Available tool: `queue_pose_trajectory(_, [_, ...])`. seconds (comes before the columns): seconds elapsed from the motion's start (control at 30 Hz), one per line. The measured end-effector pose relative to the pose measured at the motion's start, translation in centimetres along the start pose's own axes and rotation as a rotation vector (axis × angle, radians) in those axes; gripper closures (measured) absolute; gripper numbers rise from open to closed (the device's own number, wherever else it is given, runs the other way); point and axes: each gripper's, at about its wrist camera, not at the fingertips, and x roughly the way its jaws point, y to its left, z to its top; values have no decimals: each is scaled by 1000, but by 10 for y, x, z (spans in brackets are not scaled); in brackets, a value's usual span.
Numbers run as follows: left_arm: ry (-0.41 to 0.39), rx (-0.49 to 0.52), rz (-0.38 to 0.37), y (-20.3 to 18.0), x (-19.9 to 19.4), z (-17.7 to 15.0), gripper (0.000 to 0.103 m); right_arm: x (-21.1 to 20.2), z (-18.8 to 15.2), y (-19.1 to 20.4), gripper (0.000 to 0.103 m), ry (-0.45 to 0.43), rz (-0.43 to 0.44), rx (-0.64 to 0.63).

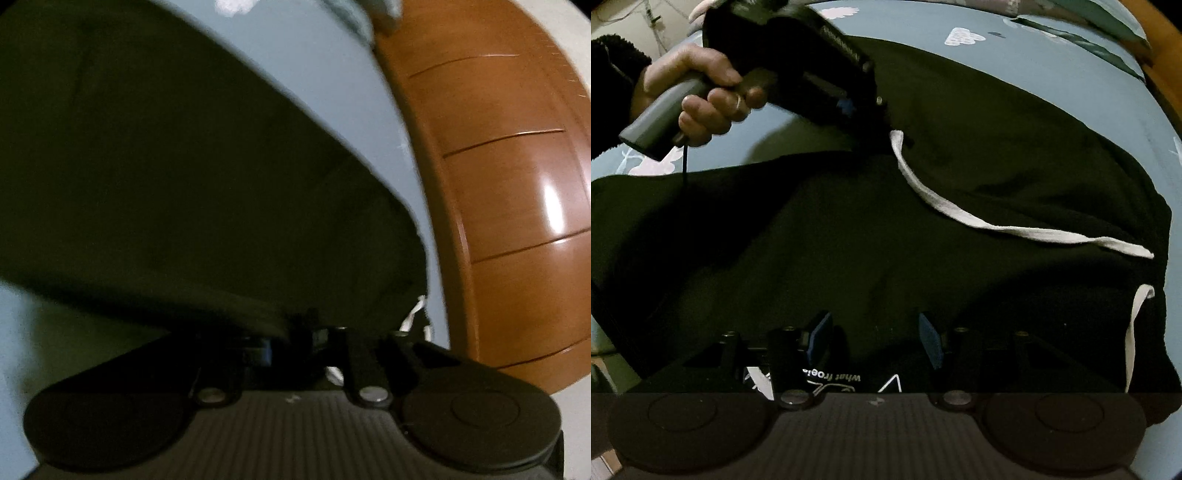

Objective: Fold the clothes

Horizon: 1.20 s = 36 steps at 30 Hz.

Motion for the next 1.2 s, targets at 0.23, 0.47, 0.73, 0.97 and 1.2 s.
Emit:
queue_pose_trajectory(0.23, [-77,44,47,-8,-4,6,98,-10,16,-1,46,-95,28,-6])
queue_pose_trajectory(0.47, [-30,69,72,-10,-2,10,92,22,45,10,41,-67,120,-20])
queue_pose_trajectory(0.73, [58,156,258,9,-55,-1,82,4,27,-13,41,3,106,-23])
queue_pose_trajectory(0.97, [-23,209,420,12,-124,8,64,-5,51,-26,41,-41,96,-182])
queue_pose_trajectory(1.2, [-62,458,434,8,-102,16,60,-7,97,-38,44,-69,63,-117])
